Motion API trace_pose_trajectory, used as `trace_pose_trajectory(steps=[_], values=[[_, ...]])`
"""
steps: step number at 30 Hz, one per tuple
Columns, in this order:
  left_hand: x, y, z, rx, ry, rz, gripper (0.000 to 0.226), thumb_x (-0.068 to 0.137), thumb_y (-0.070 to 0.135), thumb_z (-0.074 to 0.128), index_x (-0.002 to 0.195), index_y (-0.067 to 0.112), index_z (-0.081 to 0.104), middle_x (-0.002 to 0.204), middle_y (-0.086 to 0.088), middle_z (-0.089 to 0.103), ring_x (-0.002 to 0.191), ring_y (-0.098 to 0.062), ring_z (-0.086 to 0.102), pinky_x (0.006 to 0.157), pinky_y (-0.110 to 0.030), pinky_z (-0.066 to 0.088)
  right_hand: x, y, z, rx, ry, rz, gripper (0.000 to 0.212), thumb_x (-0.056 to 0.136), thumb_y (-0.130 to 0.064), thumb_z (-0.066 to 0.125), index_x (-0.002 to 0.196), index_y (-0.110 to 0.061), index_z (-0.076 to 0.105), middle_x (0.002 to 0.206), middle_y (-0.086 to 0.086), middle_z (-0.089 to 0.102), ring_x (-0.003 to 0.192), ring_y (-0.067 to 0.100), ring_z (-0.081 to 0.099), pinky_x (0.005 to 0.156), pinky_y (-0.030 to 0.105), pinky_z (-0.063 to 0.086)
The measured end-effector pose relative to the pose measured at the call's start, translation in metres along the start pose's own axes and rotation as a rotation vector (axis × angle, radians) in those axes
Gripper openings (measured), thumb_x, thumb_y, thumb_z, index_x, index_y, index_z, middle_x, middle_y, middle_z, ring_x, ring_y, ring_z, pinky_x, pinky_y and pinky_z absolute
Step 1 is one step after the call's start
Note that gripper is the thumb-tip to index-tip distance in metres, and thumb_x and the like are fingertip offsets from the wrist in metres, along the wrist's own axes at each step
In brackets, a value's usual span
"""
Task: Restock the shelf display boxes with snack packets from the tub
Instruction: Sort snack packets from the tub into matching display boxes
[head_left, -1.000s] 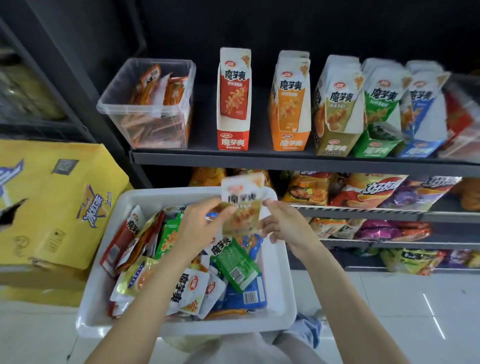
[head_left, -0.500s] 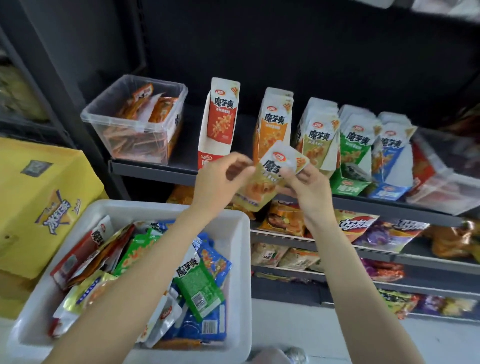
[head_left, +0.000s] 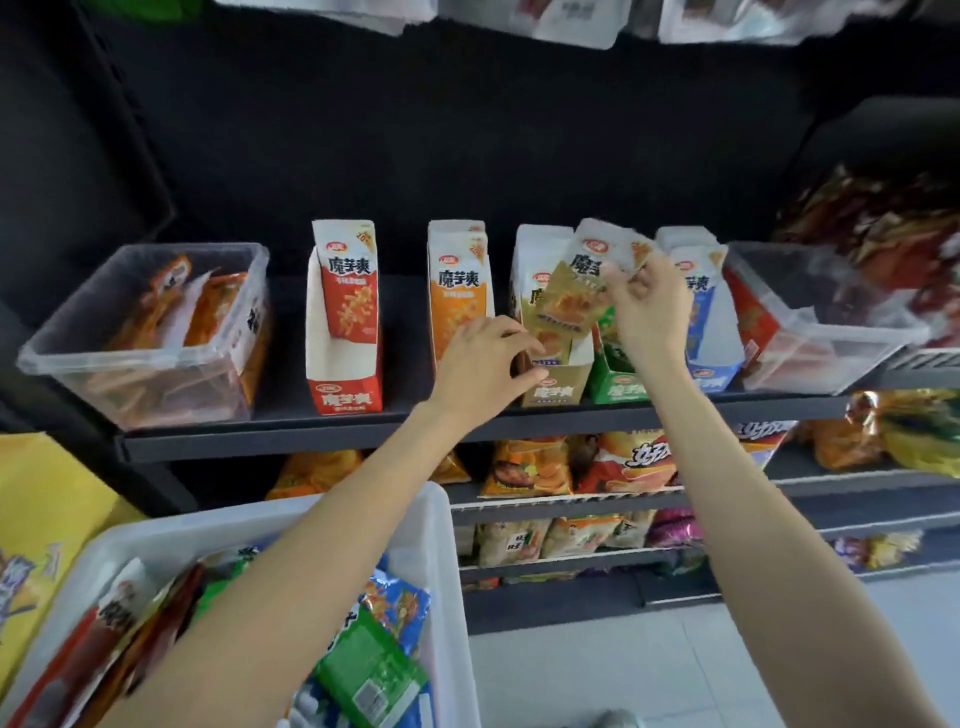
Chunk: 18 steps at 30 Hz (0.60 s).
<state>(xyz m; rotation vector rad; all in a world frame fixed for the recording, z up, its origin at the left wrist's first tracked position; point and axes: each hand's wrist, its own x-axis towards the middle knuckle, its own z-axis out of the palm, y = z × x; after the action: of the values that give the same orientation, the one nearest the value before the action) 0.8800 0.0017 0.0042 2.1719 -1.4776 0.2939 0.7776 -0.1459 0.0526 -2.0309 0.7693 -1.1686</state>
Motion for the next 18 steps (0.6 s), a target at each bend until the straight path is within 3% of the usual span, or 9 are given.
trace_pose_trajectory(steps=[3, 6, 9, 11, 15, 18], values=[[0.001, 0.001, 0.007, -0.04, 0.043, -0.012, 0.018, 0.087, 0.036, 0.064, 0.095, 0.021, 0.071, 0.109, 0.001, 0.061, 0.108, -0.02, 0.051, 0.094, -0.034, 0.036, 0.011, 0.004, 0.011, -0.049, -0.204, 0.021, 0.02, 0.092, -0.027, 0.06, 0.095, -0.011, 0.048, 0.075, 0.008, 0.061, 0.071, 0.027, 0.064, 0.063, 0.042, 0.052], [0.003, 0.0, 0.011, -0.074, 0.077, -0.044, 0.011, 0.086, 0.031, 0.066, 0.087, 0.021, 0.071, 0.102, 0.002, 0.061, 0.104, -0.017, 0.052, 0.09, -0.029, 0.035, 0.018, 0.001, 0.016, -0.108, -0.258, -0.018, 0.03, 0.089, -0.017, 0.063, 0.116, -0.012, 0.05, 0.095, -0.003, 0.059, 0.084, 0.02, 0.064, 0.072, 0.035, 0.052], [0.004, 0.001, 0.013, -0.123, 0.065, -0.077, 0.009, 0.086, 0.029, 0.066, 0.086, 0.022, 0.07, 0.1, 0.005, 0.061, 0.101, -0.014, 0.051, 0.088, -0.025, 0.033, 0.027, 0.003, 0.018, -0.147, -0.239, -0.031, 0.042, 0.087, -0.005, 0.061, 0.127, -0.013, 0.048, 0.12, 0.005, 0.055, 0.106, 0.017, 0.057, 0.082, 0.026, 0.048], [0.004, 0.002, 0.012, -0.139, 0.049, -0.089, 0.008, 0.087, 0.03, 0.065, 0.09, 0.023, 0.069, 0.1, 0.006, 0.062, 0.102, -0.013, 0.052, 0.089, -0.024, 0.034, 0.023, 0.002, 0.014, -0.173, -0.211, -0.077, 0.042, 0.088, -0.002, 0.059, 0.127, -0.013, 0.05, 0.128, 0.008, 0.051, 0.109, 0.016, 0.054, 0.085, 0.025, 0.047], [-0.006, 0.01, 0.0, -0.313, 0.149, -0.198, 0.022, 0.093, 0.03, 0.057, 0.113, 0.025, 0.061, 0.1, 0.014, 0.063, 0.101, -0.008, 0.056, 0.09, -0.03, 0.045, -0.016, -0.007, 0.004, -0.124, -0.14, -0.274, 0.027, 0.087, -0.003, 0.058, 0.114, -0.009, 0.061, 0.116, 0.005, 0.059, 0.101, 0.014, 0.056, 0.088, 0.024, 0.048], [-0.03, 0.018, -0.018, -0.556, 0.332, -0.335, 0.016, 0.095, 0.028, 0.053, 0.109, 0.026, 0.061, 0.094, 0.019, 0.064, 0.092, -0.002, 0.061, 0.081, -0.027, 0.05, -0.064, -0.015, 0.003, -0.046, -0.16, -0.302, 0.02, 0.09, -0.008, 0.057, 0.109, -0.01, 0.063, 0.103, 0.0, 0.066, 0.093, 0.013, 0.061, 0.081, 0.029, 0.052]])
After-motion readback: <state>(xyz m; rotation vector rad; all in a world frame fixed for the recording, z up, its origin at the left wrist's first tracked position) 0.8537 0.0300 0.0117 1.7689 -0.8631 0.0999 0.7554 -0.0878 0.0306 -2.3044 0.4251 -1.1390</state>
